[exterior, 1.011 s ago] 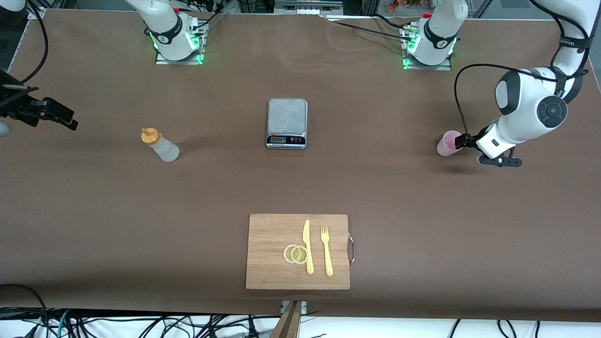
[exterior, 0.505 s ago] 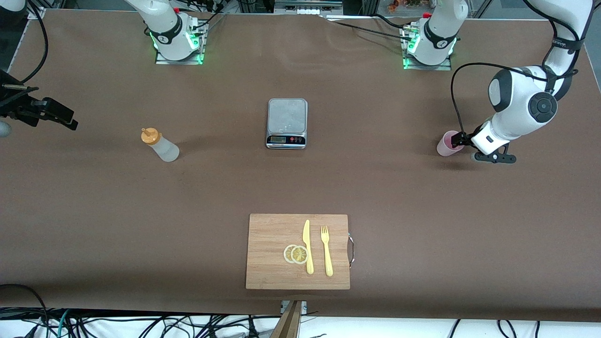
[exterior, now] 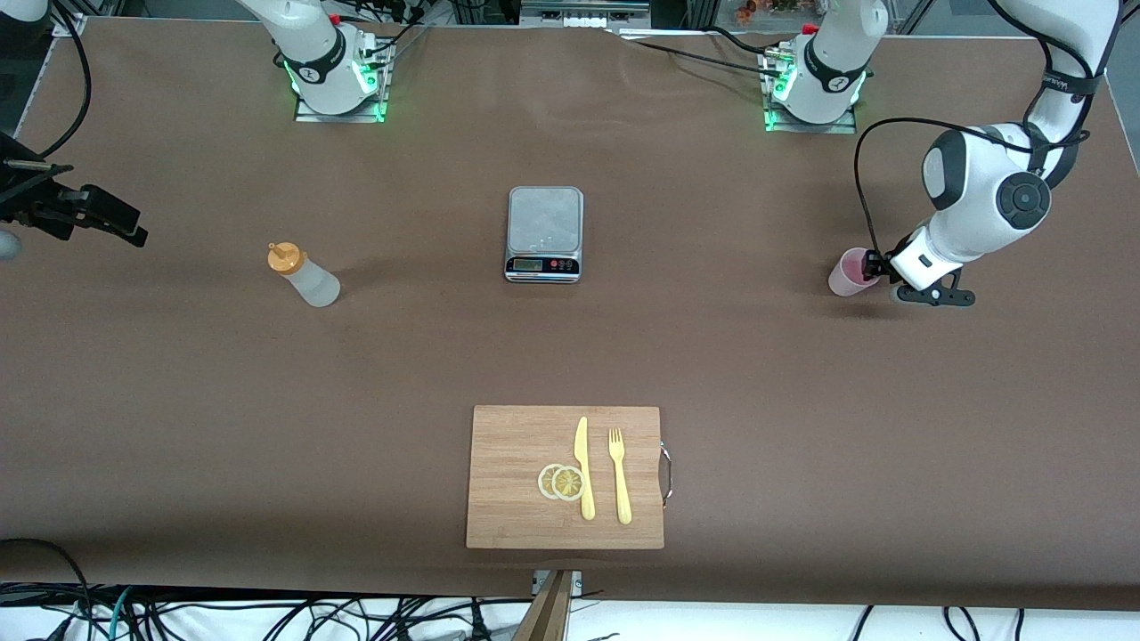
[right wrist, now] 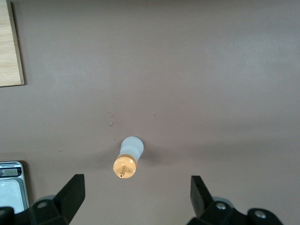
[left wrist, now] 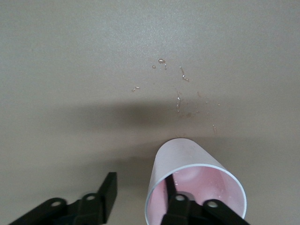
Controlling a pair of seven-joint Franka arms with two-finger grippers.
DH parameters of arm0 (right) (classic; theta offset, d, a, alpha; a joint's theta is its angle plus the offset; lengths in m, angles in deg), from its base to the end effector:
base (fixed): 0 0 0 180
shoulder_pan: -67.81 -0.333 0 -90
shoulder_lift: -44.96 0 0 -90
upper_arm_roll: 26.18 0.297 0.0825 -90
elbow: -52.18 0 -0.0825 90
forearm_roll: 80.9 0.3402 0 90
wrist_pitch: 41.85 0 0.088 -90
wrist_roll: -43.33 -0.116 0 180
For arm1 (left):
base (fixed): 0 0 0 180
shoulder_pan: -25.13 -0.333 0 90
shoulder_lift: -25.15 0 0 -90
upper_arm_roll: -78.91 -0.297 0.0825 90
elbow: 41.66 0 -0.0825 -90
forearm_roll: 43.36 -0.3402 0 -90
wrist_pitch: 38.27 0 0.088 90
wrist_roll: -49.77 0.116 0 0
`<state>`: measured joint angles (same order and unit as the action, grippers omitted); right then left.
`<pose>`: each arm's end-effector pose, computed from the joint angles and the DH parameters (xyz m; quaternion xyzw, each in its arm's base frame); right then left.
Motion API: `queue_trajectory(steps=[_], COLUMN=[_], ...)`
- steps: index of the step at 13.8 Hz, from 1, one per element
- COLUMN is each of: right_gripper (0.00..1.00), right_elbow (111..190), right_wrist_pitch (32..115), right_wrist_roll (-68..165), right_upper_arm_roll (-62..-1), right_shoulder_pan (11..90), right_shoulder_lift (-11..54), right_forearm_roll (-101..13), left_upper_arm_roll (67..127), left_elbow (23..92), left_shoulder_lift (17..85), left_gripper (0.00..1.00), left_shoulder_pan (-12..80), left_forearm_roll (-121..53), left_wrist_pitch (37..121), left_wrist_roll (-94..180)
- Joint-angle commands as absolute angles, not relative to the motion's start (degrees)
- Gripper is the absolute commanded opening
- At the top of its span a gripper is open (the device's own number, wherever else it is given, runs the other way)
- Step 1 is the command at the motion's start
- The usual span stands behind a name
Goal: Add sauce to pink cup with both arms
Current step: 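Carry the pink cup with the left gripper onto the scale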
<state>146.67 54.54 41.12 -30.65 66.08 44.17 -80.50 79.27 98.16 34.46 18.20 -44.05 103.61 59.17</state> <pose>0.5226 -0.0240 0.5654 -0.9990 0.0435 -0.0097 0.0029 0.4445 0.0512 0.2369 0.9976 -0.0296 -0.0630 0.0059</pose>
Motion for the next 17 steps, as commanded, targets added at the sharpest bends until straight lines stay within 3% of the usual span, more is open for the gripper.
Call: queue_trajectory(steps=[1, 4, 13, 17], right_gripper=[1.0, 1.0, 1.0, 1.0], right_elbow=[146.31, 146.31, 146.31, 146.31], right_wrist_pitch=[53.77, 53.77, 53.77, 53.77], right_wrist_roll=[41.66, 41.66, 41.66, 41.66], right_upper_arm_roll=[-31.19, -31.19, -31.27, -31.19], right_shoulder_pan=[65.79, 65.79, 65.79, 65.79], right_shoulder_lift=[44.43, 44.43, 44.43, 44.43], right_forearm_roll=[-79.4, -79.49, -79.49, -79.4], left_upper_arm_roll=[79.17, 79.17, 80.4, 80.4], left_elbow=[98.79, 98.27, 87.29, 81.93], left_shoulder_lift=[33.41, 33.41, 32.98, 33.59], left_gripper=[0.2, 0.0, 0.0, 0.0], left_shoulder_pan=[18.27, 18.44, 25.29, 37.39], left_forearm_roll=[-44.32, -44.32, -39.41, -33.35], left_wrist_pitch=[104.2, 104.11, 94.1, 90.4], left_wrist_roll=[59.71, 59.36, 59.09, 50.87])
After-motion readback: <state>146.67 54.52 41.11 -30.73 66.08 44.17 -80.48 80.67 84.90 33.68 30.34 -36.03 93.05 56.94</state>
